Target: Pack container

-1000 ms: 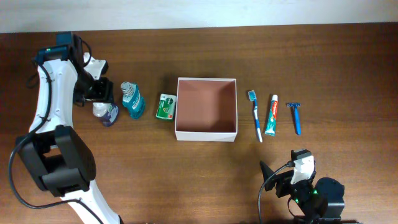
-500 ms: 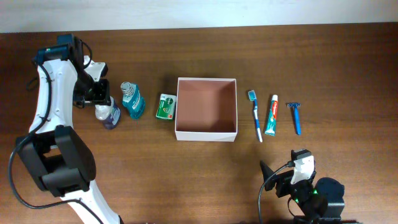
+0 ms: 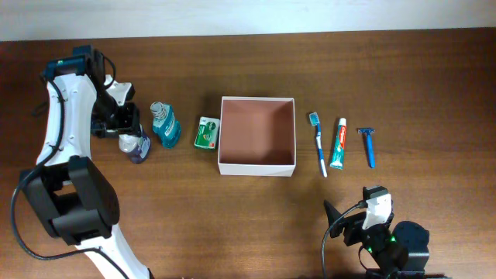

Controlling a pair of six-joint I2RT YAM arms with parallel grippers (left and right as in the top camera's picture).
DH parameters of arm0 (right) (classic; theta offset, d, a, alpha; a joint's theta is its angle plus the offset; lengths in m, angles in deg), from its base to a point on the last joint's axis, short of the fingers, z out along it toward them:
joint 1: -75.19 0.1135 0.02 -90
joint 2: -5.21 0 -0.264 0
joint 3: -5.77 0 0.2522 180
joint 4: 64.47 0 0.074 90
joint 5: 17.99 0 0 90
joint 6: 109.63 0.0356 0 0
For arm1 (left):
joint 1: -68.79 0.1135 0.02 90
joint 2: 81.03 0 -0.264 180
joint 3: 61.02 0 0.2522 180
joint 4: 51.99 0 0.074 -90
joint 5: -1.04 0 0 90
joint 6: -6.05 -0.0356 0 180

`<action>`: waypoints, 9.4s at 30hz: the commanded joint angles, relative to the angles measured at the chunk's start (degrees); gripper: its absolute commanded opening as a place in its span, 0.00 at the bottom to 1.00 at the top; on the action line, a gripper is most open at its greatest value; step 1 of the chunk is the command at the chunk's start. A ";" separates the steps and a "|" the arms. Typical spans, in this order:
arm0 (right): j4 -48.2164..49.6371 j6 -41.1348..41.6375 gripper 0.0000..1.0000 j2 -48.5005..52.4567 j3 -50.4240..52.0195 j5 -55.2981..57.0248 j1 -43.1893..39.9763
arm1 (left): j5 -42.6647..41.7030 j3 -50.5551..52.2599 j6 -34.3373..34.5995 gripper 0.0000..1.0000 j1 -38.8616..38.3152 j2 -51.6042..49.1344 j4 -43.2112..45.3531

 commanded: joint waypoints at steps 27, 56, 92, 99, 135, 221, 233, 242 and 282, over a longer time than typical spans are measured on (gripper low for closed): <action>-0.20 0.46 0.99 -0.57 0.26 -0.70 -0.33 | -0.55 -35.10 6.05 0.01 -1.27 -0.13 -15.87; -0.20 0.46 0.99 -0.57 0.26 -0.68 -0.33 | -0.68 -42.99 11.45 0.01 -42.69 -15.98 -3.30; -0.20 0.46 0.99 -0.57 0.26 -0.68 -0.33 | 11.63 -50.60 12.48 0.47 -31.95 -5.29 -16.26; -0.20 0.46 0.99 -0.57 0.26 -0.68 -0.33 | 4.90 -45.13 16.02 0.68 -19.21 -4.02 -16.24; -0.20 0.46 0.99 -0.57 0.26 -0.68 -0.33 | 1.66 -19.04 9.29 0.10 -14.62 -2.93 -9.05; -0.22 0.46 0.99 -0.57 0.26 -0.68 -0.33 | 12.11 -47.93 20.02 0.89 -50.34 -28.13 8.22; -0.20 0.46 0.99 -0.57 0.26 -0.68 -0.33 | 12.11 -47.93 17.79 0.89 -52.43 -31.28 10.62; -0.22 0.46 0.99 -0.57 0.26 -0.68 -0.33 | 12.15 -47.93 16.35 0.80 -52.46 -33.59 10.64; -0.20 0.46 0.99 -0.57 0.26 -0.68 -0.33 | 13.46 -51.21 13.81 0.63 -52.43 -31.30 0.33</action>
